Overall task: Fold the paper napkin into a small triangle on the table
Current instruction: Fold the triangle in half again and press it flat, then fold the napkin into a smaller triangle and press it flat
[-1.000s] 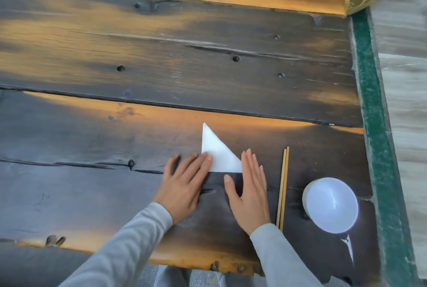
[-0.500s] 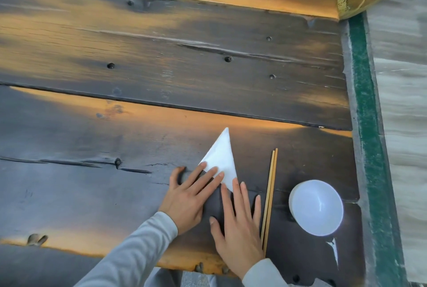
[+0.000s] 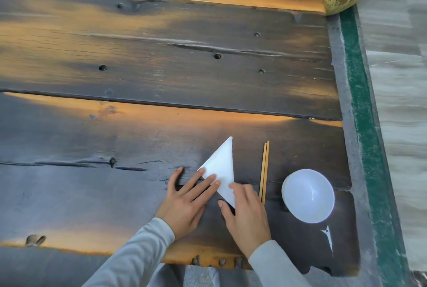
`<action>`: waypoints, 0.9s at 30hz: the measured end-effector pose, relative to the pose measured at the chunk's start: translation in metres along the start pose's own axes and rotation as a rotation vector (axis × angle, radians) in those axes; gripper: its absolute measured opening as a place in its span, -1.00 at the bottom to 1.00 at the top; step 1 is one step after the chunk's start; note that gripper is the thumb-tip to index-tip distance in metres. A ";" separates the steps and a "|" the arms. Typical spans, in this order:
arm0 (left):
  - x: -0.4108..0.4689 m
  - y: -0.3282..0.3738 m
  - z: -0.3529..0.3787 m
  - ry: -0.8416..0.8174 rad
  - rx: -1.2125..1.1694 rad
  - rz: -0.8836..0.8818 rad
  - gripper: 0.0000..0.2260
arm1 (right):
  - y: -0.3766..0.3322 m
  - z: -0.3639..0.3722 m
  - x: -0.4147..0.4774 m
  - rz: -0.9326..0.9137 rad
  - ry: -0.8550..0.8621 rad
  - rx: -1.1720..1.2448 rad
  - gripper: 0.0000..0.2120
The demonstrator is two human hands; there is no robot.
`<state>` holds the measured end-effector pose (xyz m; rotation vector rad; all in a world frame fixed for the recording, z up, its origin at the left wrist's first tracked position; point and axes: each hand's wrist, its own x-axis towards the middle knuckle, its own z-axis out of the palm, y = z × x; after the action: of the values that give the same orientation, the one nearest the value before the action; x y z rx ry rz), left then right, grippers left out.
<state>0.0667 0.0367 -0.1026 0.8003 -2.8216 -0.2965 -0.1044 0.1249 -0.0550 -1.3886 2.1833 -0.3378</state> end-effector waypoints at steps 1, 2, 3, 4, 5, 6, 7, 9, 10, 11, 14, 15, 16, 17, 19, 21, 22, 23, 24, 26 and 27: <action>0.000 0.000 0.001 0.007 -0.002 -0.003 -0.47 | -0.002 -0.001 0.003 0.062 -0.012 0.038 -0.64; -0.001 0.000 0.002 0.015 -0.007 -0.005 -0.47 | -0.004 -0.002 0.005 0.130 -0.010 0.081 -0.62; -0.002 0.000 0.003 0.025 -0.012 -0.008 -0.48 | -0.006 -0.003 0.007 0.200 -0.010 0.114 -0.60; -0.003 0.000 0.005 0.035 -0.015 -0.010 -0.48 | -0.009 -0.005 0.008 0.262 -0.016 0.130 -0.57; -0.003 0.001 0.006 0.045 -0.019 -0.013 -0.48 | -0.012 -0.005 0.009 0.312 -0.024 0.136 -0.55; -0.004 0.001 0.008 0.055 -0.023 -0.018 -0.48 | -0.015 -0.006 0.010 0.353 -0.031 0.145 -0.55; -0.005 0.001 0.009 0.065 -0.027 -0.025 -0.48 | -0.018 -0.006 0.010 0.389 -0.037 0.161 -0.57; -0.006 0.001 0.012 0.078 -0.035 -0.038 -0.47 | -0.026 -0.004 0.010 0.445 -0.048 0.208 -0.63; -0.006 0.001 0.013 0.081 -0.040 -0.043 -0.47 | -0.029 -0.003 0.010 0.468 -0.057 0.236 -0.66; -0.006 0.001 0.013 0.084 -0.044 -0.045 -0.47 | -0.032 -0.002 0.010 0.489 -0.060 0.271 -0.69; -0.006 0.001 0.014 0.088 -0.069 -0.049 -0.48 | -0.038 -0.001 0.010 0.532 -0.010 0.386 -0.74; -0.006 0.000 0.014 0.088 -0.080 -0.049 -0.49 | -0.039 -0.001 0.010 0.536 0.011 0.413 -0.76; -0.006 -0.001 0.014 0.087 -0.090 -0.048 -0.50 | -0.038 -0.001 0.011 0.535 0.024 0.427 -0.77; -0.006 -0.002 0.014 0.086 -0.100 -0.045 -0.51 | -0.037 -0.001 0.011 0.532 0.029 0.431 -0.77; -0.007 -0.004 0.014 0.083 -0.122 -0.039 -0.51 | -0.033 0.001 0.012 0.536 0.022 0.425 -0.78; -0.008 -0.004 0.015 0.085 -0.133 -0.040 -0.51 | -0.028 0.001 0.013 0.542 0.012 0.432 -0.80; -0.008 -0.004 0.016 0.089 -0.136 -0.042 -0.50 | -0.026 0.001 0.014 0.547 0.009 0.445 -0.81; -0.008 -0.003 0.016 0.095 -0.137 -0.043 -0.50 | -0.025 0.001 0.014 0.555 0.009 0.467 -0.82; -0.008 -0.003 0.016 0.104 -0.138 -0.042 -0.51 | -0.023 0.000 0.015 0.564 0.016 0.498 -0.84; -0.007 -0.003 0.014 0.133 -0.141 -0.033 -0.52 | -0.021 -0.001 0.017 0.577 0.038 0.574 -0.90; -0.006 -0.003 0.013 0.156 -0.149 -0.030 -0.53 | -0.021 -0.003 0.017 0.573 0.044 0.611 -0.93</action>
<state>0.0704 0.0395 -0.1164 0.7965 -2.6093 -0.4241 -0.0959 0.1001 -0.0481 -0.4121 2.1371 -0.7328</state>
